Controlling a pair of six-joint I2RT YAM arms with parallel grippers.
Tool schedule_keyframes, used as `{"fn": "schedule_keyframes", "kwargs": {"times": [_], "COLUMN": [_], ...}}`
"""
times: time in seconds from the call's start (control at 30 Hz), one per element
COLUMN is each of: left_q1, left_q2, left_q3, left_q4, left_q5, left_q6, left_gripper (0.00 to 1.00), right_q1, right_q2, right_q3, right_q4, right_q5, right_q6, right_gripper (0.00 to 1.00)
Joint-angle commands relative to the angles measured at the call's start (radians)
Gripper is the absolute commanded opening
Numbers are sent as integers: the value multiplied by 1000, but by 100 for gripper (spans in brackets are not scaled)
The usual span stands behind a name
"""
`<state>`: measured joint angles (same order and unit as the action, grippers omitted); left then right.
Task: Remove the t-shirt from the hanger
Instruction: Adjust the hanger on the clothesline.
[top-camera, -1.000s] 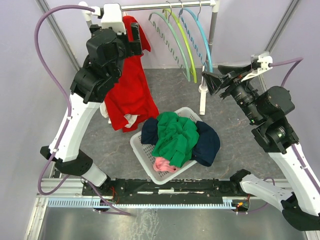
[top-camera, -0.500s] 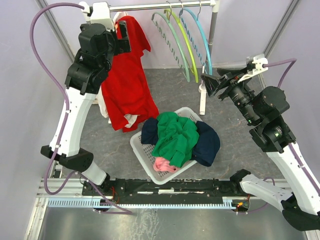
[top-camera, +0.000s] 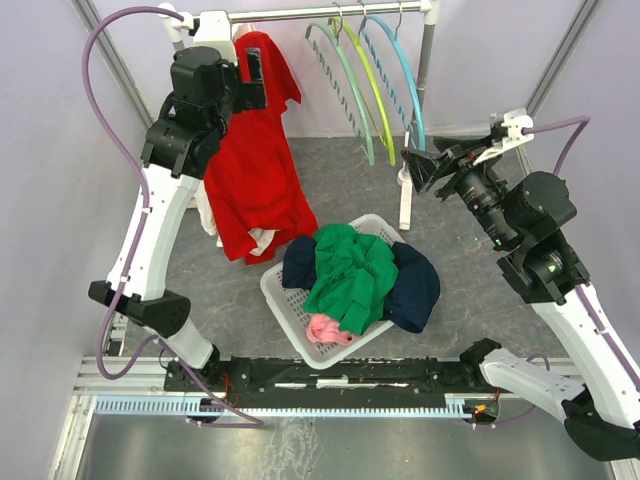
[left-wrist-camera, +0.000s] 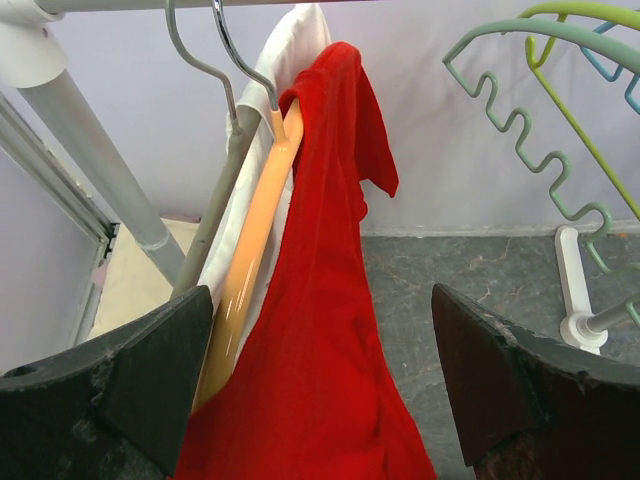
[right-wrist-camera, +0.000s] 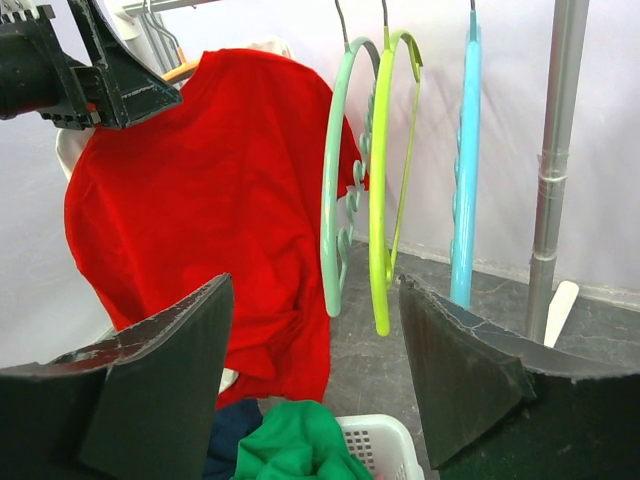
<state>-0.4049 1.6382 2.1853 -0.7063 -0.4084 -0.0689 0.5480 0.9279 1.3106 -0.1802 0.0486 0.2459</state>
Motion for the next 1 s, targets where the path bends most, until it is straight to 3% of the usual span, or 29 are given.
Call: {"fn": "schedule_keyframes", "kwargs": {"times": [0.0,0.4,0.73,0.97], "left_q1": [8,11,9,9], "left_q2": [8,25,42,52], "left_q3": [3,3,26,24], "left_q4": [22,26,34,35], "left_q5": [24,94,113,98], "left_q6": [-44,-59,-72,-71], "left_gripper": [95,90,65,42], "right_q1": [3,3,3,2], "right_q2": [-3,-9,-17,-23], "right_q3": [0,-12,-20,-27], "right_q4": [34,38,40,40], "right_q5": [14,24,27,31], "right_q6": [-13,-16,-11,-11], "right_gripper": [75,75,75,75]}}
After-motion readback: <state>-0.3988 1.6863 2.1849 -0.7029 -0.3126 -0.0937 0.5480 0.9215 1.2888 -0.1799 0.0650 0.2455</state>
